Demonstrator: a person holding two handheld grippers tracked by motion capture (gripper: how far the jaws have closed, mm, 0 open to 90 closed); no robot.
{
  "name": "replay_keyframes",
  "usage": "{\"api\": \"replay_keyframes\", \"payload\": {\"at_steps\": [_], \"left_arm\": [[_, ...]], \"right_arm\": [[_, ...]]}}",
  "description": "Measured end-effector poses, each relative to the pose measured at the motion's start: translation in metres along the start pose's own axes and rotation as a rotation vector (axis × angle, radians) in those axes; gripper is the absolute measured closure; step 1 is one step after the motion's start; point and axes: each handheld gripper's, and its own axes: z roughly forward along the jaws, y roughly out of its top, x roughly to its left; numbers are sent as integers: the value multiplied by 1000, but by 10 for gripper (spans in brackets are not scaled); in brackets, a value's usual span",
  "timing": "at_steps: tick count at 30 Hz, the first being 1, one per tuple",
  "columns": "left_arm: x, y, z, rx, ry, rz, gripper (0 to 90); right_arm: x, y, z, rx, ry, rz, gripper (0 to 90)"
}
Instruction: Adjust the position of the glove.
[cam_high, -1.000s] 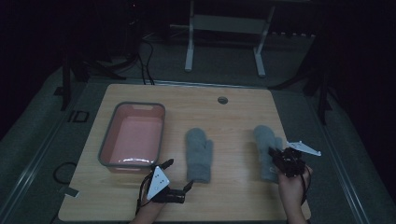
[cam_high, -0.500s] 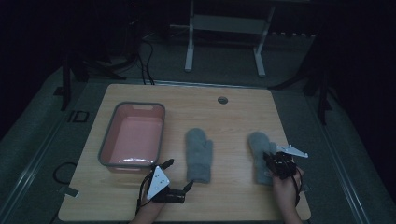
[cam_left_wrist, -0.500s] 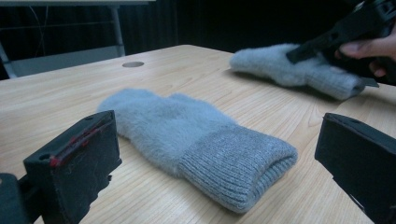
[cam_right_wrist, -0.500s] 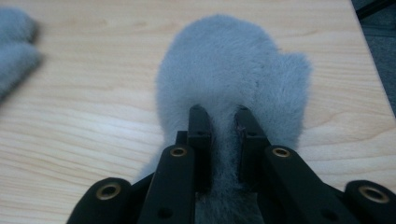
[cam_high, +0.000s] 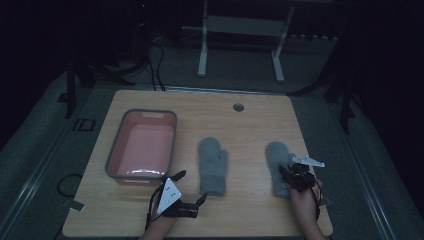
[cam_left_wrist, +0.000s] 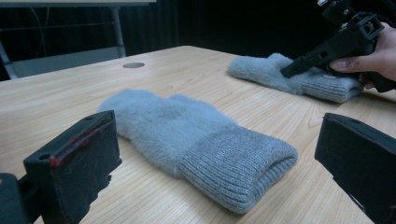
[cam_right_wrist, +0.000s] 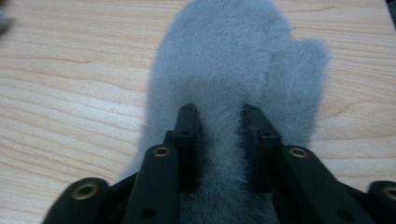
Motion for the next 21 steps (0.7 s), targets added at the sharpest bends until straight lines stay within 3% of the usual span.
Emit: {"api": "replay_keyframes", "payload": {"at_steps": [5,9,11,21], "left_arm": [[0,0,0,0,2,-1,3],[0,0,0,0,1,-2,3],[0,0,0,0,2,-2,3],[0,0,0,1,2,-1,3]], "right_arm": [[-7,8,-10,11,65,15,535],[-13,15,-22,-19,74,-49,451],[-19,17,-24,-7,115,-73,428],[-18,12,-17,30,153,-161,465]]}}
